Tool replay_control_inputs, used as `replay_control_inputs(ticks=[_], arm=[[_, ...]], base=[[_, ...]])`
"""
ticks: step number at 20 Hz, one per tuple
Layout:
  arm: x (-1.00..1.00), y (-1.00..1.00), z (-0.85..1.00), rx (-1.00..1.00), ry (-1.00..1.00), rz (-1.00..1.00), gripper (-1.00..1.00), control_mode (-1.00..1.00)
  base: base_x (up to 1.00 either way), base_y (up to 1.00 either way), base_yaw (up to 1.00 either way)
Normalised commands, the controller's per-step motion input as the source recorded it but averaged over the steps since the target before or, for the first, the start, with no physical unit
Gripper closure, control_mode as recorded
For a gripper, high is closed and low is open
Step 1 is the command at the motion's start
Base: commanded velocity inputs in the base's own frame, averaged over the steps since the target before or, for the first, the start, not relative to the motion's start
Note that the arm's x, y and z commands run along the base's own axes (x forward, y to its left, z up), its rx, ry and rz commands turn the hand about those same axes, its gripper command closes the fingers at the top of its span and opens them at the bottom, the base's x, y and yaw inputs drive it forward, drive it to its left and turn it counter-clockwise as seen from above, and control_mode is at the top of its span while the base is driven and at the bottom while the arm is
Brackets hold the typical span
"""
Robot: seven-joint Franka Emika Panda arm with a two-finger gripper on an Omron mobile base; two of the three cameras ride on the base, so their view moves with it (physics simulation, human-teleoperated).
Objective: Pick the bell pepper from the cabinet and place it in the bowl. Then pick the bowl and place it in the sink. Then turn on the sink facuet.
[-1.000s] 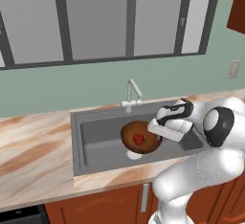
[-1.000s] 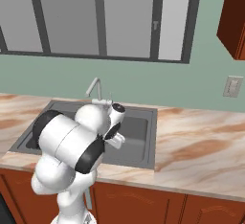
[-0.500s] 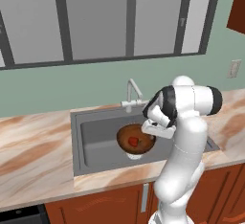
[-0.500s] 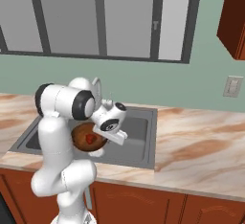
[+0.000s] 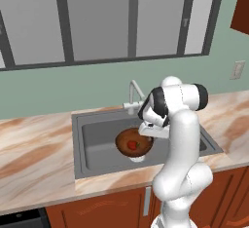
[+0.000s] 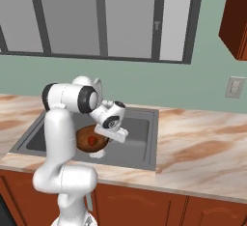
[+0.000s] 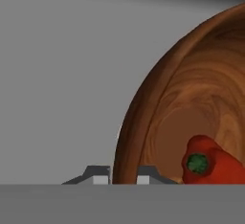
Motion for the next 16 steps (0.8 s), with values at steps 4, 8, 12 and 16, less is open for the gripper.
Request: replay_control_inputs(ticks=[4, 8, 12, 16], arm=[[0.35, -0.4, -0.24, 0.0, -0.12, 0.24, 1.0, -1.0], [0.19, -0.28, -0.41, 0.0, -0.16, 0.22, 1.0, -1.0], [0.15, -0.13, -0.49, 0.0, -0.15, 0.18, 1.0, -1.0], [0.22, 0.0, -0.51, 0.0, -0.05, 0.08, 1.0, -1.0]], base=[[0.0, 0.0, 0.0], [0.0, 0.0, 0.0], [0.0, 0.0, 0.0], [0.0, 0.0, 0.0]])
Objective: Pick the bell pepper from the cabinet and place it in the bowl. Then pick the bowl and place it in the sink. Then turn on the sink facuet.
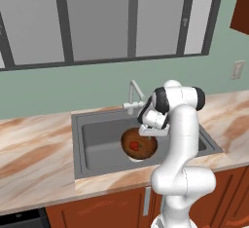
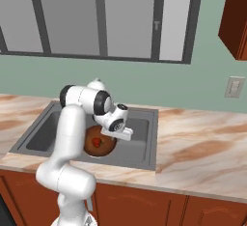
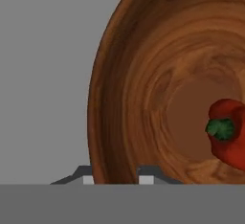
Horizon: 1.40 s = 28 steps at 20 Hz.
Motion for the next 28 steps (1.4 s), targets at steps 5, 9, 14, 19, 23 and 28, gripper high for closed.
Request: replay_control_inputs(ticks=[5, 9, 14, 19, 23, 28], arm=[[0.05, 0.01, -0.45, 0.0, 0.0, 0.0, 1.0, -1.0], [-0.08, 0.14, 0.02, 0.0, 0.0, 0.0, -1.0, -1.0], [-0.08, 0.02, 0.61, 0.01, 0.0, 0.0, -1.0, -1.0], [-0.41, -0.04, 0.96, 0.06, 0.0, 0.0, -1.0, -1.0], [-0.41, 0.05, 0.18, 0.05, 0.0, -0.01, -1.0, -1.0], [-0.52, -0.21, 0.96, 0.29, -0.02, -0.29, -1.0, -1.0]], base=[[0.0, 0.0, 0.0], [0.0, 0.0, 0.0], [0.0, 0.0, 0.0], [0.0, 0.0, 0.0], [0.0, 0.0, 0.0], [0.0, 0.0, 0.0]])
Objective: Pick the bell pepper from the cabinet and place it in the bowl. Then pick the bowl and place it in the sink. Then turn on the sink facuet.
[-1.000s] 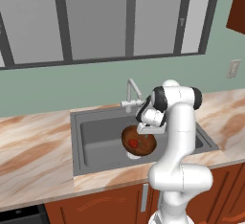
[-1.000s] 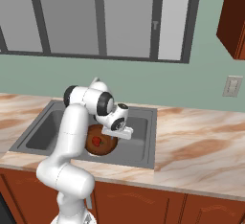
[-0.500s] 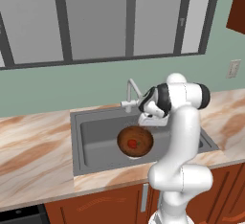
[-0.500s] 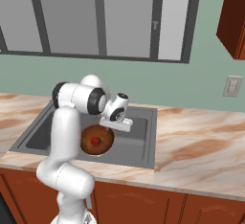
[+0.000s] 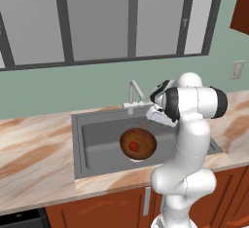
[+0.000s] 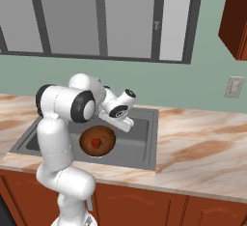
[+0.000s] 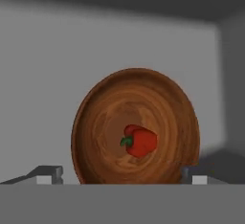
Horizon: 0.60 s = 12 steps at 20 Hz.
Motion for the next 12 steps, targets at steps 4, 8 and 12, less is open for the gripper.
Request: replay_control_inputs(ticks=[4, 8, 12], arm=[[-0.39, -0.2, 1.0, 0.38, 0.0, -0.21, -1.0, -1.0], [-0.01, -0.06, 0.97, 0.48, 0.1, -0.19, -1.0, -1.0], [0.03, 0.0, 0.57, 0.55, 0.24, -0.23, -1.0, -1.0]], base=[[0.0, 0.0, 0.0], [0.0, 0.0, 0.0], [0.0, 0.0, 0.0]])
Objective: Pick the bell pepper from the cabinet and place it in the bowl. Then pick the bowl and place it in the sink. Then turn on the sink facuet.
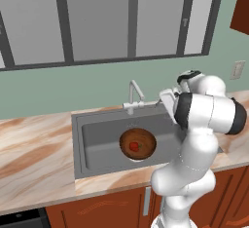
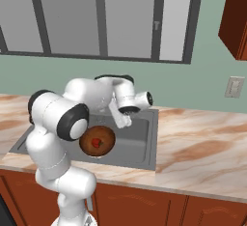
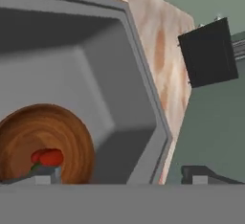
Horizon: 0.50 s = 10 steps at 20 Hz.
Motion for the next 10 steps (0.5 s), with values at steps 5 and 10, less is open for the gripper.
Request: replay_control_inputs(ticks=[5, 10], arm=[[0.01, 0.0, 0.15, 0.65, 0.4, -0.25, -1.0, -1.0], [0.24, 0.0, 0.37, 0.52, 0.39, -0.28, -1.0, -1.0]], base=[[0.0, 0.0, 0.0], [0.0, 0.0, 0.0]])
